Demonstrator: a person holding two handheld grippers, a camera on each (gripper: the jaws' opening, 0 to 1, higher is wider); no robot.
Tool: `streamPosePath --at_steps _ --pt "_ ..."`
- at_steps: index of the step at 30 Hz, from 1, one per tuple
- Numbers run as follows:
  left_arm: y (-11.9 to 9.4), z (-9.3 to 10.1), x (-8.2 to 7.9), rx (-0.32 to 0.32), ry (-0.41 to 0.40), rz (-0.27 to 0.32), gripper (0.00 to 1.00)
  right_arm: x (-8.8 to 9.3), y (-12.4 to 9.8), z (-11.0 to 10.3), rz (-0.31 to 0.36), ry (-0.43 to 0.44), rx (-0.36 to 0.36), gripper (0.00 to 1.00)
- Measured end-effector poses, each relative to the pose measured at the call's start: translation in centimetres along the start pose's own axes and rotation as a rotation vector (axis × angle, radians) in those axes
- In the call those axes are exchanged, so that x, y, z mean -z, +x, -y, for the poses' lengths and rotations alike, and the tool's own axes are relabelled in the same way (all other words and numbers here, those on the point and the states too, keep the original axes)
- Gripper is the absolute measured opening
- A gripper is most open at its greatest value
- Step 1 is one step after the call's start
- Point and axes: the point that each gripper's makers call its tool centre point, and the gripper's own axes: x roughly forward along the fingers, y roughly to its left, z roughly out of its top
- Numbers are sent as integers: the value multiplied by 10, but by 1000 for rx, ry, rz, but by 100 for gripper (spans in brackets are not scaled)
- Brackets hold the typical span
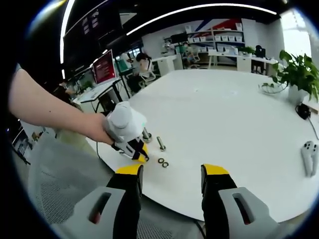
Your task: Place the washer onto the threaded stud by aligning its center hole with the stud, sliding it down to the base, and recovering from edge contact or off-axis alignment until the washer reaches the visible bottom stop.
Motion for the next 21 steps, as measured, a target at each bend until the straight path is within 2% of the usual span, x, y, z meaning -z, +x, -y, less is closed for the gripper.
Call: streamPosePath --at_steps 6,10,17,21 --pt "-1 0 0 -19 -67 59 8 0 0 1 0 1 2 49" --pt "-2 2 1 -36 -81 90 8 0 0 0 -3 -3 -1 48" --pt "-2 2 2 -7 -153 104 8 1 1 -1 -8 -6 -6 48" --pt "-8 3 -1 -16 -140 123 8 1 0 0 -6 0 -4 48"
